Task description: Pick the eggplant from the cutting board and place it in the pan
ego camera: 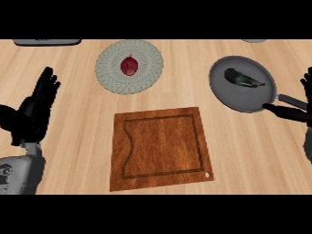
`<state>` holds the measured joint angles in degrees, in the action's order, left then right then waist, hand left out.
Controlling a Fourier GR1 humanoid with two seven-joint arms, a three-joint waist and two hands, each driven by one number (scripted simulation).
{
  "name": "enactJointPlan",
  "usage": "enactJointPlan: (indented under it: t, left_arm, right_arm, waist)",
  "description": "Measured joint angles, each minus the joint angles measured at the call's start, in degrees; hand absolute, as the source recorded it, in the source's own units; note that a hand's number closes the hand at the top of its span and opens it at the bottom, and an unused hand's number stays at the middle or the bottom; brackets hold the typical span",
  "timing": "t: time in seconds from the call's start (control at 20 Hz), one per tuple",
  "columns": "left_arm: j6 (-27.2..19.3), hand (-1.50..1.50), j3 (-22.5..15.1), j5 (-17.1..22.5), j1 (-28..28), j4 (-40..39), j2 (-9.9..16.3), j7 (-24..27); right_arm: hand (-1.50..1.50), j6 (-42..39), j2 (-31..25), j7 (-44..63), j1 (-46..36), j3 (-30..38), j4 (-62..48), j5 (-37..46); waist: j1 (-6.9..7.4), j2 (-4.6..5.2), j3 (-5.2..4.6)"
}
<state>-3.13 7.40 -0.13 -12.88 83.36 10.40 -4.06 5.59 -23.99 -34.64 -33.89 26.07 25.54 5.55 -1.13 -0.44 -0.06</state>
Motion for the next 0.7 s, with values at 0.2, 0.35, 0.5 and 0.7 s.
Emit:
enactJointPlan:
  t: [0.2, 0.35, 0.5, 0.7]
  left_arm:
    - [0.14, 0.00, 0.30, 0.11, 1.34, 1.38, 0.40, -0.60]
    - [0.77, 0.00, 0.82, 0.61, 2.72, 2.63, 1.05, -0.75]
    - [0.82, 0.00, 0.94, 0.64, 3.13, 2.66, 1.00, -0.48]
    - [0.34, 0.00, 0.56, 0.08, 2.28, 1.49, 0.28, 0.43]
  right_arm:
    - [-1.50, -5.63, -0.21, 1.80, 7.41, -0.75, 10.36, -2.60]
    - [-1.50, -8.28, 0.27, 3.55, 14.56, -1.03, 19.43, -4.61]
    - [-1.50, -9.52, 2.09, 7.63, 21.60, -2.29, 30.63, -6.05]
    - [-1.50, -9.65, 4.37, 13.57, 32.14, -3.86, 46.69, -6.97]
  waist:
    - [-0.92, -0.40, -0.09]
    - [-1.32, -0.53, -0.13]
    - [-1.57, -0.52, -0.18]
    - [-1.18, -0.21, -0.14]
